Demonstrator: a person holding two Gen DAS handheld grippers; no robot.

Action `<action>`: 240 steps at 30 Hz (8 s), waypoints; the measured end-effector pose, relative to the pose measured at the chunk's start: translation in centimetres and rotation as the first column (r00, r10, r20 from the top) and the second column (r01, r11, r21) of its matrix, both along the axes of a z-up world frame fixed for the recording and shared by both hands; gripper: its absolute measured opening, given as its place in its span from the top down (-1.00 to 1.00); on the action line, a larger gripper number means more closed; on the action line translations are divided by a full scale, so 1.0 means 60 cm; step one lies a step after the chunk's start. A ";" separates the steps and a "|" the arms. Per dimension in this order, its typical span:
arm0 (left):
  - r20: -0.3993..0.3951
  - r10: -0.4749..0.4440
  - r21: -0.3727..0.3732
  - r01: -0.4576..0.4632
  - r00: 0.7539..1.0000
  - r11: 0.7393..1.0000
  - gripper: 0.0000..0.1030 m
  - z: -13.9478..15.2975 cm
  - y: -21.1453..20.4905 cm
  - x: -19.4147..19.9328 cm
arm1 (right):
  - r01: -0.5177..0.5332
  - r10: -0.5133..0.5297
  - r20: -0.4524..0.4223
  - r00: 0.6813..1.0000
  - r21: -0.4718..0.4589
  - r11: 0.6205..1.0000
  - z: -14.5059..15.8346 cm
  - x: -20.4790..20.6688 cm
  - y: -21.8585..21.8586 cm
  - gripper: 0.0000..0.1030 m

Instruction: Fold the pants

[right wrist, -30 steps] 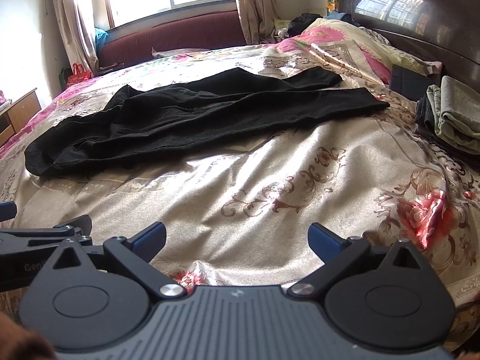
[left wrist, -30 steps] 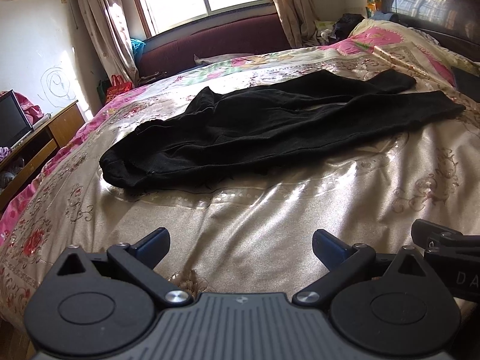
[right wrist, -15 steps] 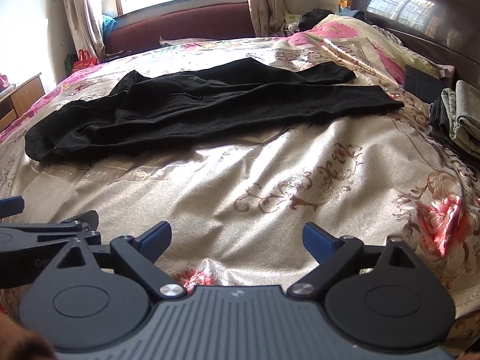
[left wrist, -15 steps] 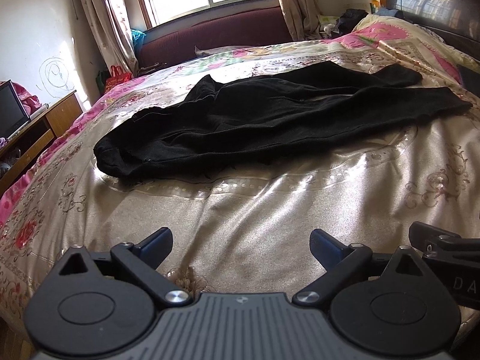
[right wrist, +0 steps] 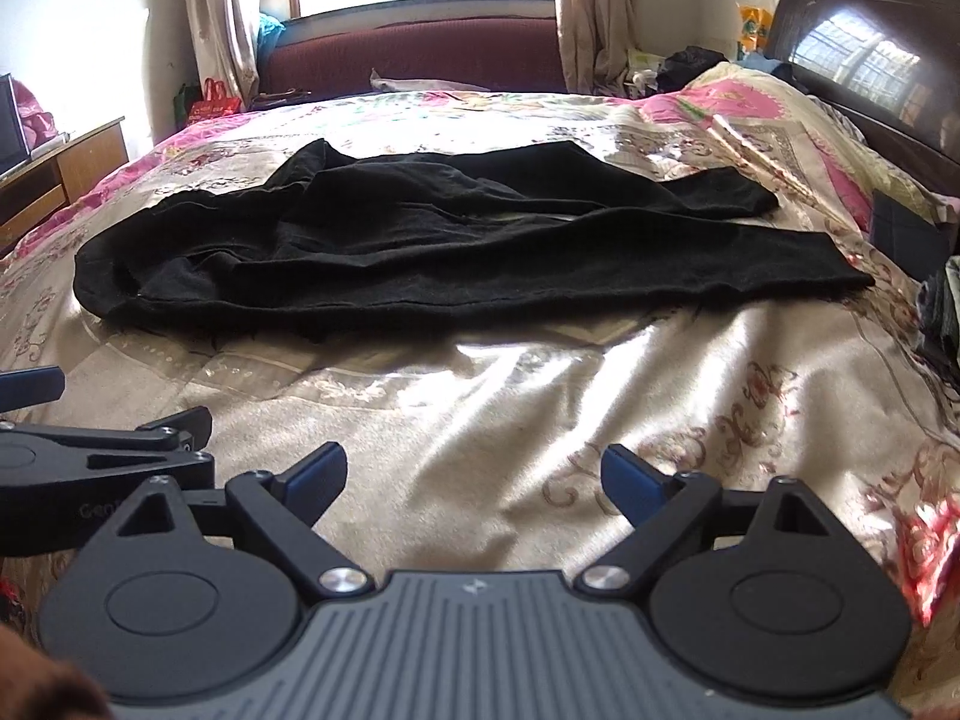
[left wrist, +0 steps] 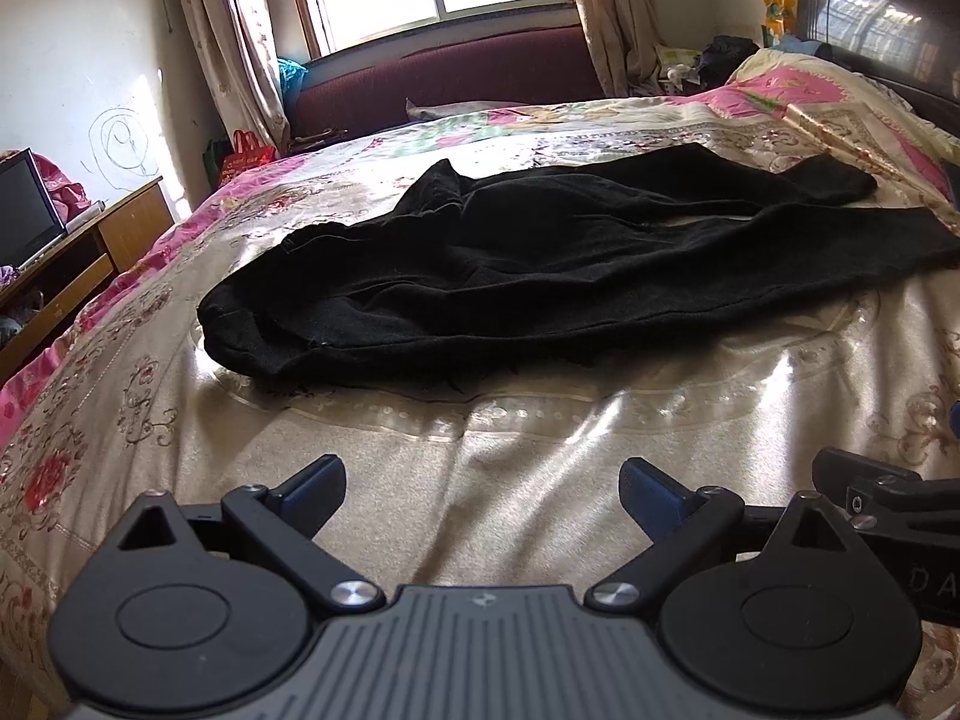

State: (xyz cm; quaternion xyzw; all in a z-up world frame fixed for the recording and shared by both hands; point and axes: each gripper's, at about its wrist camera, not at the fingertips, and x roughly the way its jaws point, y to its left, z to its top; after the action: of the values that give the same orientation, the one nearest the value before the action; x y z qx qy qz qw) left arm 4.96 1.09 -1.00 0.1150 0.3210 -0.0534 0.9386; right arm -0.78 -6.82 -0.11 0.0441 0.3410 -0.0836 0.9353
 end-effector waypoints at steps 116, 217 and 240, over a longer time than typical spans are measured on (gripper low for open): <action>-0.089 -0.160 -0.028 0.158 0.983 0.987 0.07 -0.005 0.091 0.190 | -0.140 0.142 -0.024 0.990 0.055 0.989 0.022 0.153 -0.079 0.54; -0.086 -0.270 -0.099 0.262 0.959 0.960 0.48 0.150 0.371 0.488 | -0.827 0.703 -0.439 0.559 -0.227 0.515 -0.032 0.764 0.095 0.97; -0.098 -0.123 0.000 0.123 0.988 0.992 0.46 0.026 0.430 0.157 | -0.880 0.832 -0.322 0.452 -0.316 0.356 0.068 0.113 0.169 0.85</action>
State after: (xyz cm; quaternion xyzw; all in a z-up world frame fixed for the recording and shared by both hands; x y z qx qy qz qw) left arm 14.36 26.90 0.54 0.1348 0.3588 -0.1158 0.9163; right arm 6.02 3.30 3.98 -0.3568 0.3335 0.3391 0.8040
